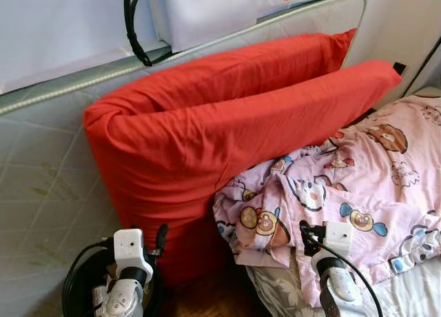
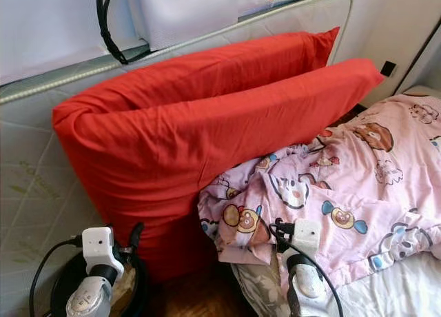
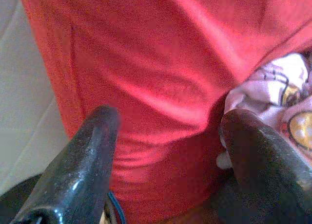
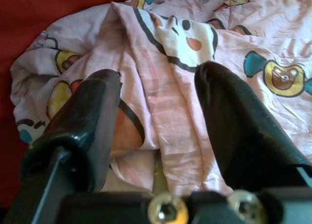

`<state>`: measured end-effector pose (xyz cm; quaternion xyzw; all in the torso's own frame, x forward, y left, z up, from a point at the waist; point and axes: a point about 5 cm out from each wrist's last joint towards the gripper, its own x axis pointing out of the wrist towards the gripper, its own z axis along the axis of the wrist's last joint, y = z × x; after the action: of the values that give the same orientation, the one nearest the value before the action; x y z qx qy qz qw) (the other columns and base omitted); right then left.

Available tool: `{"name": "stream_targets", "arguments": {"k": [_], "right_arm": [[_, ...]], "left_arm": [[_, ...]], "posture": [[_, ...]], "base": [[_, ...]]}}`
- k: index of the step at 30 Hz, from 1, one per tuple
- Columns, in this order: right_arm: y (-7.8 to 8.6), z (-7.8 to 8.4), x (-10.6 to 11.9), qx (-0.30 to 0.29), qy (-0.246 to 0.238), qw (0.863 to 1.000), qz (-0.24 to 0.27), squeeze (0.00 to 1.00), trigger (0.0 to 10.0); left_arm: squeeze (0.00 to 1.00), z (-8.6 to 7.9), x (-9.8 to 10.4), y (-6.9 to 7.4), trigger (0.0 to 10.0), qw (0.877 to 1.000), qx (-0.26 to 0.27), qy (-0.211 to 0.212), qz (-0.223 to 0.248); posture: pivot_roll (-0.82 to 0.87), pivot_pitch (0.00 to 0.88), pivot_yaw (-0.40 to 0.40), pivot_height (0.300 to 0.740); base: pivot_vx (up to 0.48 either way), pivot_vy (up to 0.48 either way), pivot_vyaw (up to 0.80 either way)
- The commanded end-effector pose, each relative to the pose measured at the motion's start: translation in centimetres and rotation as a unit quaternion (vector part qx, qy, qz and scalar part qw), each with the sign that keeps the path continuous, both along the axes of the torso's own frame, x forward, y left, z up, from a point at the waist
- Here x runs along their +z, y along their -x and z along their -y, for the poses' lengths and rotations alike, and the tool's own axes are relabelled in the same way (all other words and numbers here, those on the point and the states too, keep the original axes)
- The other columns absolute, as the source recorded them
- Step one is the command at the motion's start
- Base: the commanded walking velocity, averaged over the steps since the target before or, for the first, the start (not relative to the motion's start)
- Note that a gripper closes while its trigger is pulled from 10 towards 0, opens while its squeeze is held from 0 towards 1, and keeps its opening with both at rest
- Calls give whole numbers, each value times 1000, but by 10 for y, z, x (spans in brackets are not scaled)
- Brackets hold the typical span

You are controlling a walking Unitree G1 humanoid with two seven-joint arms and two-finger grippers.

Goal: Clean up the room

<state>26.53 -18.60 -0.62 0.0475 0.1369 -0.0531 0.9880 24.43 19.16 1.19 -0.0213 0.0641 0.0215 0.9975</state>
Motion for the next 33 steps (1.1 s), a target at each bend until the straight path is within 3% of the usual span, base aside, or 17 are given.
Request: {"name": "stream_targets", "arguments": {"k": [1,9,14,33], "right_arm": [[4,0,-3,2,4,1000,-6,0,10000],[2,-3,-6,8,4,1000,-29,0,10000],[1,-5,-4,10,-7,1000,-14,0,10000],[-3,-16,-5,49,-26,998,-31,0,10000]], "left_arm": [[0,-1,-2,3,10000,1000,3,2,-9],[0,-2,-1,2,10000,1000,3,1,-13],[0,-4,-1,1,10000,1000,5,1,-15],[0,-7,-2,1,10000,1000,8,1,-21]], "posture": [[-30,86,30,667],[-25,92,29,667],[-22,99,28,644],[-11,113,28,644]], "base": [[0,0,0],[0,0,0],[0,0,0],[0,0,0]]}}
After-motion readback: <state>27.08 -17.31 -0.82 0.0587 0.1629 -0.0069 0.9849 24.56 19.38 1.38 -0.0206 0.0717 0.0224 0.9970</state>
